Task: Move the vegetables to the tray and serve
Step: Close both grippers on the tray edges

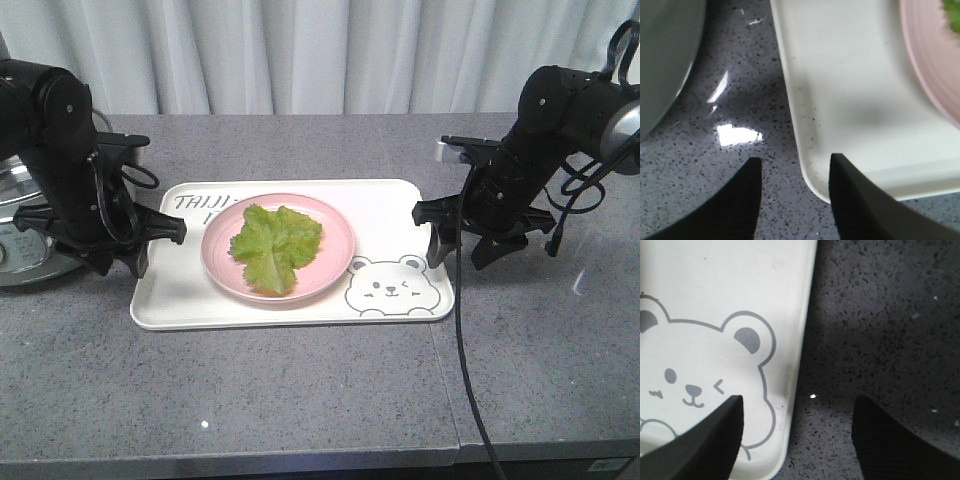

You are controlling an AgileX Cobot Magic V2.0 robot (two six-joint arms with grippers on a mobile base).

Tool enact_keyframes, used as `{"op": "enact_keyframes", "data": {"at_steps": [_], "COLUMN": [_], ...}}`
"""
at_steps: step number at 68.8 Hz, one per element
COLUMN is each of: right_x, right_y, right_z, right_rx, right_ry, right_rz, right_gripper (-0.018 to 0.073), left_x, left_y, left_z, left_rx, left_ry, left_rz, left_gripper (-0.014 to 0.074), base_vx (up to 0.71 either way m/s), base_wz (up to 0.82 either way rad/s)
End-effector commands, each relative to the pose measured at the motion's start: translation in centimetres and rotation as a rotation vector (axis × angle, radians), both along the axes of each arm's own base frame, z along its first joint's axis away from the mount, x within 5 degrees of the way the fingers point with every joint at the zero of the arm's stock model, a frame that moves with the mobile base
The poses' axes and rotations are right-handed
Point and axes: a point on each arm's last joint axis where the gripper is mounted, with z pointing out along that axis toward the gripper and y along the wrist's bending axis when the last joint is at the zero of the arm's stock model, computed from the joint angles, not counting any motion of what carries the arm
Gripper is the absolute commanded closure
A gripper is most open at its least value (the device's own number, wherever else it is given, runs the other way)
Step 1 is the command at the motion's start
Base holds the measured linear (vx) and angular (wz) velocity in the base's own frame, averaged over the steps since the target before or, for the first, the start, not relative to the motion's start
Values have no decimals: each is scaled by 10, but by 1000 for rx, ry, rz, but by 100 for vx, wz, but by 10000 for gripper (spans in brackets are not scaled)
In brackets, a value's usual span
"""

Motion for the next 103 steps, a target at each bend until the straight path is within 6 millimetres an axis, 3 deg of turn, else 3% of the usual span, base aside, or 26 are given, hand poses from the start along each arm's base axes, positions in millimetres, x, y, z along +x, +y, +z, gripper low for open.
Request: {"op": "enact_keyframes", "data": {"at_steps": [1,13,32,45,82,91,103], "right_x": [-9,-8,-3,-1,-2,-1,-2], "right_y": [-1,3,18,20,19,19,19], "right_z": [29,25,-1,-3,-3,-3,-3], "right_rx": [17,5,-56,-61,-69,-69,-69], "right_ry": [-35,-30,23,8,14,11,14], "right_rz": [13,18,50,45,46,46,47], "right_gripper": [96,96,106,106,115,169,333], "left_x": [-4,-4,-2,-1,0,-2,-2], "left_y": [1,0,0,-1,-1,-1,-1], "left_z": [17,10,10,7,-35,-41,-41], "left_rx": [-22,-27,-37,-36,7,12,6], "left_ry": [-77,-88,-103,-99,63,78,78], "left_rz": [10,18,19,18,16,-9,-32], "left_gripper": [276,276,276,276,283,336,512], "base_vx": [0,0,0,0,0,0,0], "base_wz": [0,0,0,0,0,0,0]}}
